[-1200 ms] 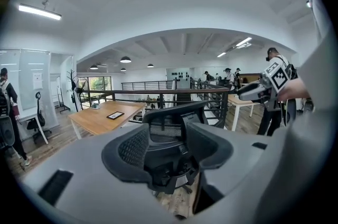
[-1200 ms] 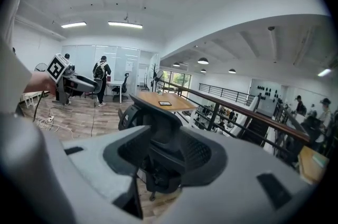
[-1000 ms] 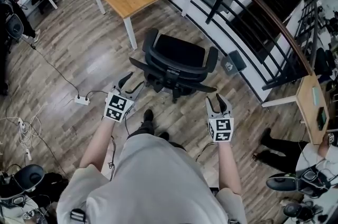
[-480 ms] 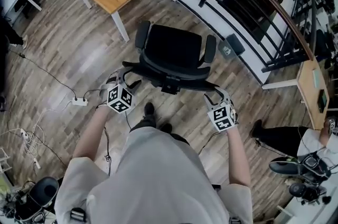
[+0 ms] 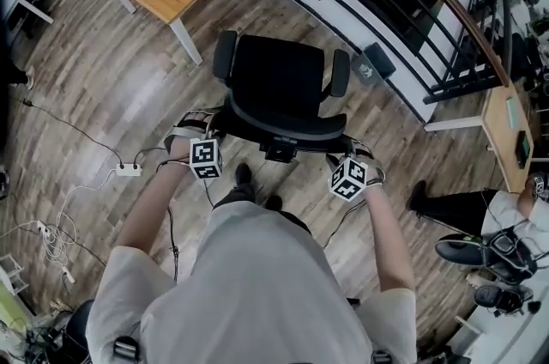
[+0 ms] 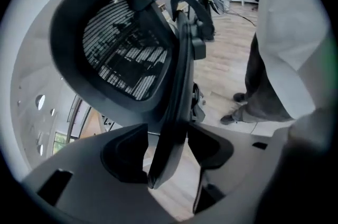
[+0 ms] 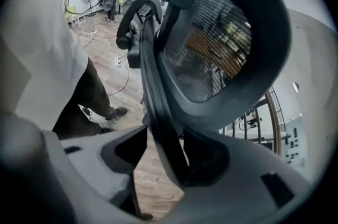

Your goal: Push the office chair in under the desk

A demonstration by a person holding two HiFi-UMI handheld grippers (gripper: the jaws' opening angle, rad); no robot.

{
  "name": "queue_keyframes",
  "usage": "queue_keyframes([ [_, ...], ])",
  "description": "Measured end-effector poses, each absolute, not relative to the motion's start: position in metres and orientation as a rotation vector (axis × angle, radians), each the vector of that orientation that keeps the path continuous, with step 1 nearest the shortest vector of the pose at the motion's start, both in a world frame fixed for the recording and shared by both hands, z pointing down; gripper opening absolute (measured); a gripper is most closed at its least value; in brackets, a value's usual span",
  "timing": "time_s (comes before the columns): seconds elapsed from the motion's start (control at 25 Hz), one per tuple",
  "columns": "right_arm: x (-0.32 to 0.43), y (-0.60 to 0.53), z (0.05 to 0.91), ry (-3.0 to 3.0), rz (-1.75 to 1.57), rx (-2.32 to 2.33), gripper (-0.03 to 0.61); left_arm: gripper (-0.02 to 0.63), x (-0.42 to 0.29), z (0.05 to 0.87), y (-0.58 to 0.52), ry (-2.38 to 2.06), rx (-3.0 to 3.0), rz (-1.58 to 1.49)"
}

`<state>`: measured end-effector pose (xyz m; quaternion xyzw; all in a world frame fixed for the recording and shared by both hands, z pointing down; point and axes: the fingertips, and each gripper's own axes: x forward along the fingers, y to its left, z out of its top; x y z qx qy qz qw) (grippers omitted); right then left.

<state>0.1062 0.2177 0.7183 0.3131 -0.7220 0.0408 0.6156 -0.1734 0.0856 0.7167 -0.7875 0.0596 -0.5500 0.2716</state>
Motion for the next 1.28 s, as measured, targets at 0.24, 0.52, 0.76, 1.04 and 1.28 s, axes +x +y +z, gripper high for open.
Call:
queue_keyframes([
  [0.24,0.109,0.209,0.735,-1.551,-0.026,0.641,0.169,0.155,-0.169,0.729,0.085,0.008,-2.063,-1.492],
  [0.52,0.111,0.210,0.742,-1.496,-0.082,0.640,0.143,0.111,-0.165,0.738,0.089,-0.087,-2.041,-1.459],
  [0.76,0.117,0.197,0.745,-1.471,-0.109,0.659,0.137,0.104,-0.159,0.741,0.077,-0.081,-2.028,-1.441],
  [1.04,0.130,0.156,0.741,-1.458,-0.134,0.661,0.133,0.101,-0.148,0.738,0.038,-0.035,-2.011,-1.454],
  [1.28,0.147,0.113,0.740,-1.469,-0.173,0.640,0.129,0.100,-0.134,0.737,0.000,0.007,-2.007,-1.476],
])
